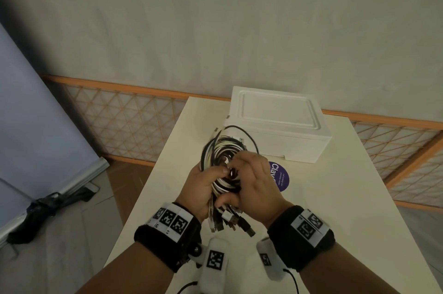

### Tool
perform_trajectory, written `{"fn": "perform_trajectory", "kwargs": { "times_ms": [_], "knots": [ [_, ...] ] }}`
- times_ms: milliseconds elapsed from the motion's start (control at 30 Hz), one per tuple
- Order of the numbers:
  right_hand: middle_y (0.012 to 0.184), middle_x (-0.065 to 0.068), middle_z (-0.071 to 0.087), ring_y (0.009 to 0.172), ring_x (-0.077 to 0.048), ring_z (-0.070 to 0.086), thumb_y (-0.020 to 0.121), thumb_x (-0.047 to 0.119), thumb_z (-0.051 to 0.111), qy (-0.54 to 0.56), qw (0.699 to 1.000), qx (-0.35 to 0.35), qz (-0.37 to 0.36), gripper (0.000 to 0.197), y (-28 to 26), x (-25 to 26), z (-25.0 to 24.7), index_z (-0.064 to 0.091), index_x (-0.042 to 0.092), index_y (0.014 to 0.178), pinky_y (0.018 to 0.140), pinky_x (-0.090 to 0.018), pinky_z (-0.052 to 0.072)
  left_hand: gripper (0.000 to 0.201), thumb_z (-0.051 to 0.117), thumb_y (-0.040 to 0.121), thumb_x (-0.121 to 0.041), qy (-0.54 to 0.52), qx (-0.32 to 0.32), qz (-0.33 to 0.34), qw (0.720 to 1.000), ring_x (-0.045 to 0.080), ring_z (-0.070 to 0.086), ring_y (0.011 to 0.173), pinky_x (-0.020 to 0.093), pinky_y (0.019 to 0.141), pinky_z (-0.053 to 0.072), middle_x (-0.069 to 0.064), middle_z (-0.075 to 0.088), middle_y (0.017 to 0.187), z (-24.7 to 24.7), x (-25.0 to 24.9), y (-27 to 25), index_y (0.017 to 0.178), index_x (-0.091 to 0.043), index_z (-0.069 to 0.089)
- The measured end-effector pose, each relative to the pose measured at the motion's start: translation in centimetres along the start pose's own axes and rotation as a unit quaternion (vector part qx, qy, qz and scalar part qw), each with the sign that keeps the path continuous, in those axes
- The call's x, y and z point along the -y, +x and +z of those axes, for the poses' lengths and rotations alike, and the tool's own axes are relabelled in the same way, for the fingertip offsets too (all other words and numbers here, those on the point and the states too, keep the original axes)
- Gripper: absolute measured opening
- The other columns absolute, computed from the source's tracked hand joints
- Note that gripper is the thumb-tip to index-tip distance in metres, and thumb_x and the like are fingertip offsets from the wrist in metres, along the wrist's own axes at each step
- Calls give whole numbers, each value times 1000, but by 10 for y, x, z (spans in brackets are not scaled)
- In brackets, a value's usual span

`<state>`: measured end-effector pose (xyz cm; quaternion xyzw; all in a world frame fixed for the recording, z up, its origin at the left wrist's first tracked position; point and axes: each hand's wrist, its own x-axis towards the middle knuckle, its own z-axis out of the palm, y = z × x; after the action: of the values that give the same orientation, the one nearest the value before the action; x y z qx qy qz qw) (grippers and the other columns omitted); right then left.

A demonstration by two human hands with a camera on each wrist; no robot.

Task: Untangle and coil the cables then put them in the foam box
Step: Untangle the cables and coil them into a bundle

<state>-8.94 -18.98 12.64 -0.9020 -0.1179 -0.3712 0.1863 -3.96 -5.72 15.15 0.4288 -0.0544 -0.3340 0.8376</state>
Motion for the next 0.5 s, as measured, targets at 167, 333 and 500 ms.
{"fn": "perform_trajectory", "kwargs": {
  "times_ms": [167,333,500],
  "knots": [
    [142,-3,36,134,-13,31,94,58,33,111,979,-16,173,54,10,-18,-23,38,23,135,110,-31,31,39,62,67,3,-8,-2,-5,1000,36,68,84,40,66,56,25,67,94,-16,1,4,105,6,63],
    [144,4,42,129,0,38,96,11,45,96,949,156,258,57,5,-38,-21,24,29,146,107,-15,28,28,69,53,-3,48,32,-3,998,27,67,74,38,69,55,11,67,74,-20,-2,3,80,-10,74],
    [90,7,64,72,-4,63,98,13,45,219,917,62,326,26,-7,-28,-18,44,30,117,63,-15,50,25,66,64,5,-9,3,5,1000,30,67,81,40,70,56,15,66,84,-20,-10,9,88,-3,66]
  ]
}}
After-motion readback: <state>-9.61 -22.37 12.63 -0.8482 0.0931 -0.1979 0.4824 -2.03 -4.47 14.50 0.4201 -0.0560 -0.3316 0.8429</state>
